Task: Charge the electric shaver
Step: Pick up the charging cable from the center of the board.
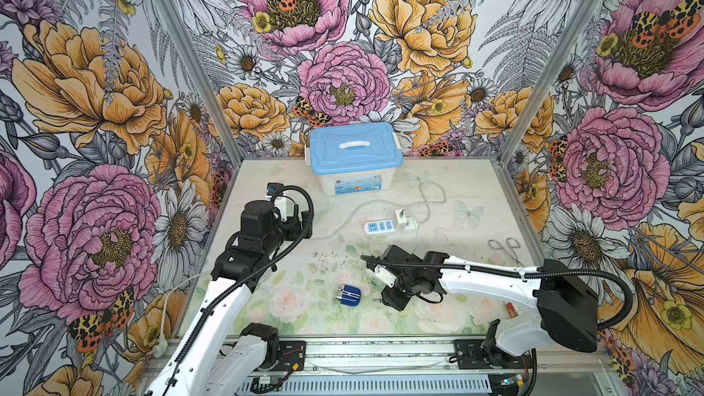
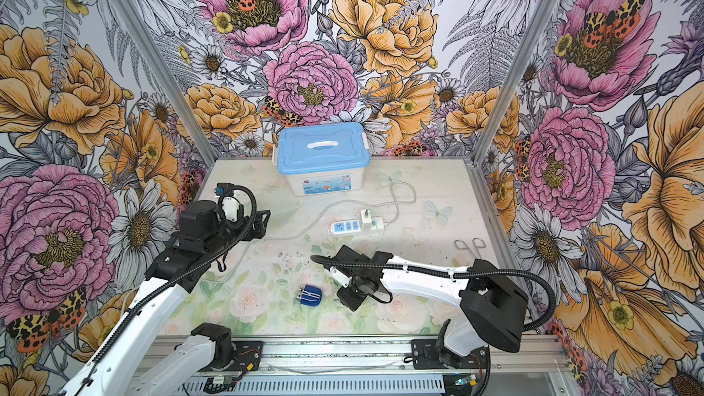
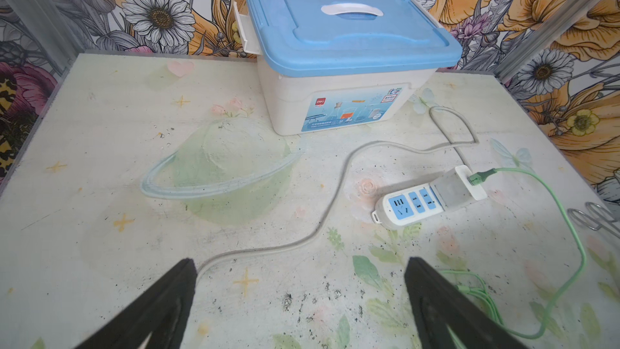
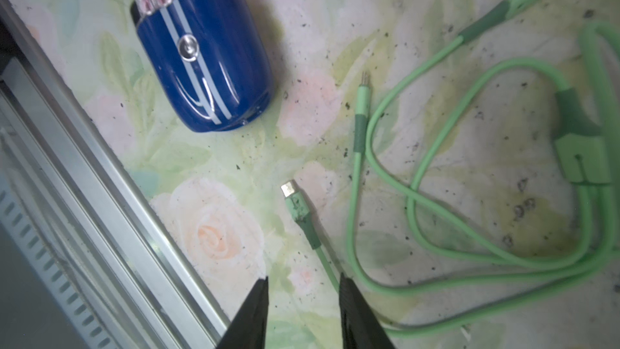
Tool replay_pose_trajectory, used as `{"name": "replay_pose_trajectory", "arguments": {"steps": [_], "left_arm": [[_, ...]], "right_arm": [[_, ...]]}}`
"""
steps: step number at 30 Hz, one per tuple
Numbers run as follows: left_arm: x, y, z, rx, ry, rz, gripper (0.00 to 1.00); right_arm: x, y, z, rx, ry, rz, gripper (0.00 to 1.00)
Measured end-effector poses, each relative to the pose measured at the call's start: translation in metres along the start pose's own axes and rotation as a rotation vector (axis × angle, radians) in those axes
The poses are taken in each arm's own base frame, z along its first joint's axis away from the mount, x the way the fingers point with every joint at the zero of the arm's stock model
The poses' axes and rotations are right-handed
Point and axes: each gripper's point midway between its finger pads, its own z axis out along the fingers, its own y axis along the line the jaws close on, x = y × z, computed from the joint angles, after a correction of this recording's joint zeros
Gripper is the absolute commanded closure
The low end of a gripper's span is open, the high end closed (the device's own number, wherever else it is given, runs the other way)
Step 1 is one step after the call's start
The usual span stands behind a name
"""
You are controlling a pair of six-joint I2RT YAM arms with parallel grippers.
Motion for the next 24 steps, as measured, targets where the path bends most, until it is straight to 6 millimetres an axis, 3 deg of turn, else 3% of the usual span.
{"name": "replay_pose_trajectory", "arguments": {"steps": [4,10,21,24], "left_arm": [[-0.001,0.001,-0.001,0.019,-0.001,-0.049,0.01],[0.003,-0.003,0.000,0.046,0.012,-0.076,0.01],[0.008,-0.002,0.002,0.053,0.026,-0.096,0.01],[0.008,-0.003,0.002,0.058,0.029,-0.097,0.01]], "right_arm": [[-0.003,-0.001,0.009,0.012,-0.013,-0.005,0.60],[-0.006,-0.003,0.018,0.020,-0.021,-0.010,0.70],[0.002,-0.002,0.031,0.030,0.002,-0.008,0.68],[0.002,-0.004,0.034,0.045,0.001,-0.002,0.72]]}}
